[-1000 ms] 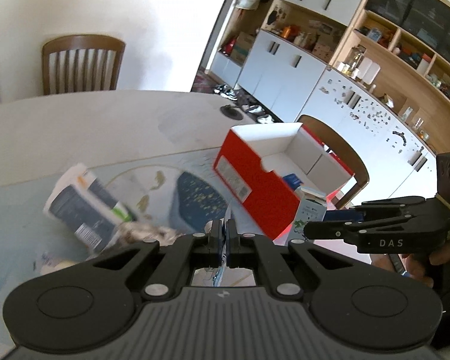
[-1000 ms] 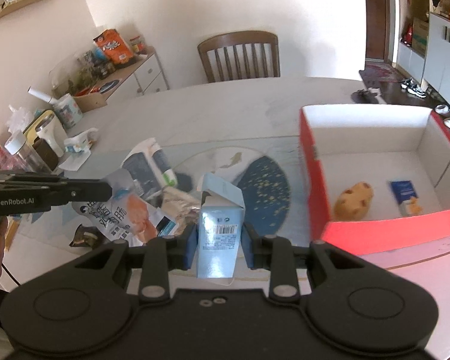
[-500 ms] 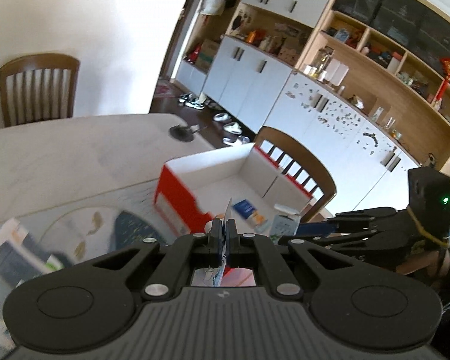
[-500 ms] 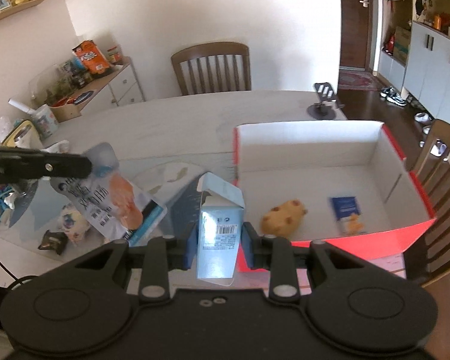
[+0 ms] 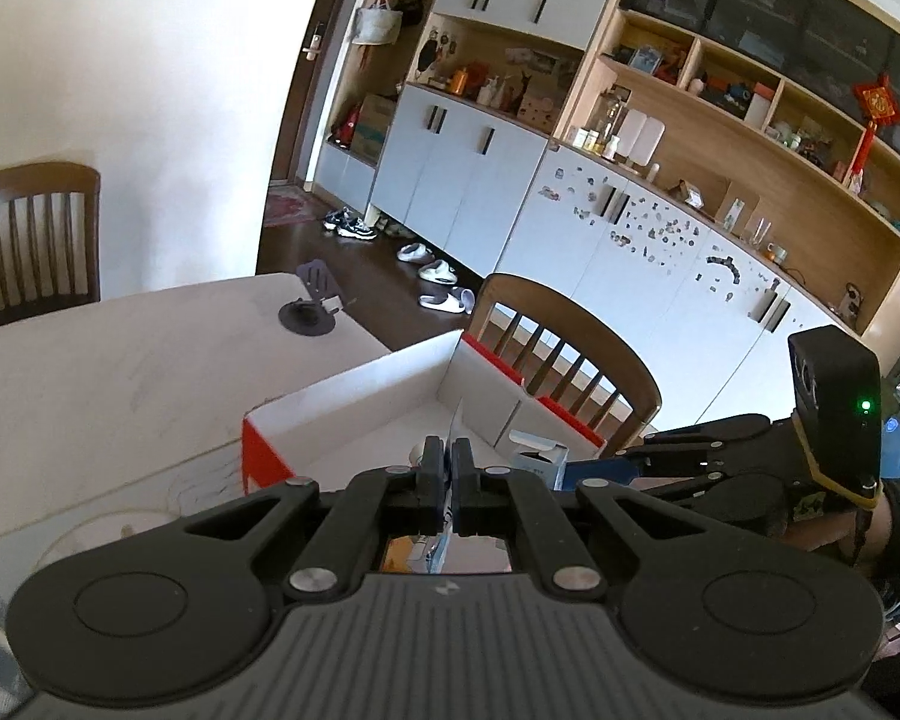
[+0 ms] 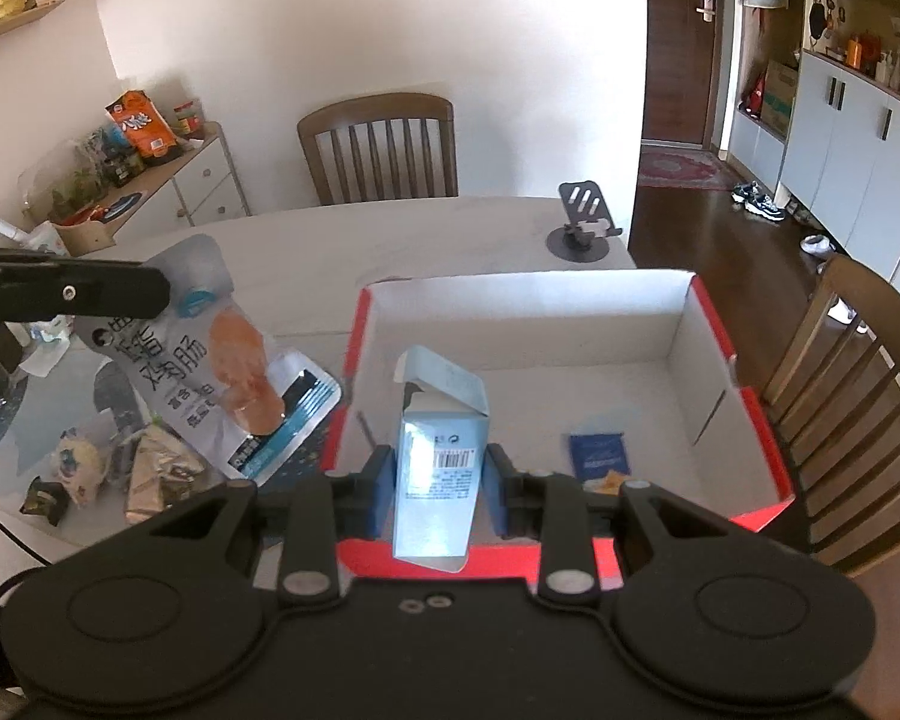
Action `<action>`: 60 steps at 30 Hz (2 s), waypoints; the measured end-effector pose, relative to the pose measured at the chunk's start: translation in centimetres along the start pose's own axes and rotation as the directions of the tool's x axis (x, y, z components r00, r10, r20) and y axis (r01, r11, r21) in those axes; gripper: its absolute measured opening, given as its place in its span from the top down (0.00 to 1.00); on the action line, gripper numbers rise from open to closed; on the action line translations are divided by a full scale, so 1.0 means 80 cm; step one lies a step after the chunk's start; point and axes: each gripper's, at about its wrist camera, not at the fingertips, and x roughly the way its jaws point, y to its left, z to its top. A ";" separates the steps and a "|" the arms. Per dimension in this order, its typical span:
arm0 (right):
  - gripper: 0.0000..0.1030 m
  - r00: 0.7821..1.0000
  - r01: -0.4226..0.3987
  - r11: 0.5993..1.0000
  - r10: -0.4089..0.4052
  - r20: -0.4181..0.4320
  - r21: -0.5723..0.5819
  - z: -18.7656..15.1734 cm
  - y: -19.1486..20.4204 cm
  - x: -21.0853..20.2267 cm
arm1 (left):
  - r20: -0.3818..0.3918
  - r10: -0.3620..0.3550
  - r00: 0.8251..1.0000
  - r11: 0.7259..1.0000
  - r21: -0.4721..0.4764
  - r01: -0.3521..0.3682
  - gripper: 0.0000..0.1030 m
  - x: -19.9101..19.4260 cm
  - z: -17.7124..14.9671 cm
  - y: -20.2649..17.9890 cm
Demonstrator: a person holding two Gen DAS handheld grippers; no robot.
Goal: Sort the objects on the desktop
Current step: 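Carry the milk carton and white packet over the red shoebox with both tools, then lower the milk carton and white packet into the shoebox with both tools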
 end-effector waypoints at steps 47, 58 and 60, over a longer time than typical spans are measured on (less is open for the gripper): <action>0.71 0.939 -0.034 0.999 0.031 -0.341 -0.003 0.001 -0.087 0.159 | -0.168 0.025 0.985 0.986 -0.157 -0.052 0.99 0.265 0.001 0.060; 0.71 0.929 -0.037 0.999 0.035 -0.368 0.000 -0.003 -0.086 0.181 | -0.247 0.073 0.966 0.992 -0.079 -0.096 0.98 0.275 -0.014 0.059; 0.71 0.928 -0.037 0.999 0.036 -0.370 0.006 -0.002 -0.086 0.184 | -0.268 0.083 0.960 0.992 -0.070 -0.105 0.98 0.277 -0.015 0.060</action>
